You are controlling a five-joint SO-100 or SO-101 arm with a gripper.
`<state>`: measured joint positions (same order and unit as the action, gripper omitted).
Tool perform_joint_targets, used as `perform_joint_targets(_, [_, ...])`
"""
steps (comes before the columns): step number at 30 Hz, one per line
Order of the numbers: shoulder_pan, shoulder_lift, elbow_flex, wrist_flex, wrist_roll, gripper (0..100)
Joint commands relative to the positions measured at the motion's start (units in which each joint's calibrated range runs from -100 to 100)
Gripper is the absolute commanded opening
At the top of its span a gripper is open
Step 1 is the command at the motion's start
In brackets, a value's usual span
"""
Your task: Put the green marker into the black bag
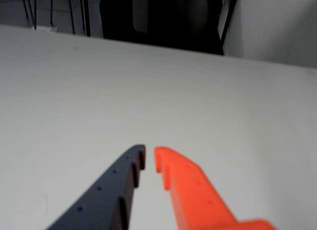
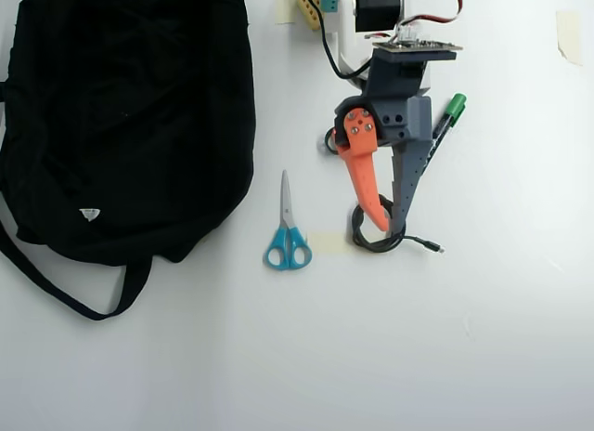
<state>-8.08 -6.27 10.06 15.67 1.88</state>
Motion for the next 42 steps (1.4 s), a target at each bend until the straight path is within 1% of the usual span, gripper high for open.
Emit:
perform_joint_targets(1, [0.5,2.1,-6.9,-2.3,-0.1,2])
perform_joint_targets(6, [0.5,5.8,-11.6,-2.4,-0.3,2])
perform_joint_targets(8, [0.5,6.3,-12.3,-2.7,-2.6,2])
perform_joint_targets(9, [0.6,6.3,-12.1,-4.3,-4.6,2])
perform_joint_targets(11, [0.6,6.3,-11.4,-5.6,-4.9,2])
perform_joint_targets(29, [2.1,6.3,-11.3,-5.6,-4.7,3])
perform_joint_targets(31, [1.9,6.3,-11.1,-5.6,-3.2,3])
perform_joint_targets(32, [1.6,6.3,-10.2,-5.6,-1.4,3])
perform_joint_targets(35, [1.6,6.2,-10.1,-5.5,-1.0,3])
perform_joint_targets(37, [1.6,6.1,-10.1,-4.6,-1.0,3])
perform_joint_targets(42, [1.4,4.9,-13.0,11.6,-1.6,3])
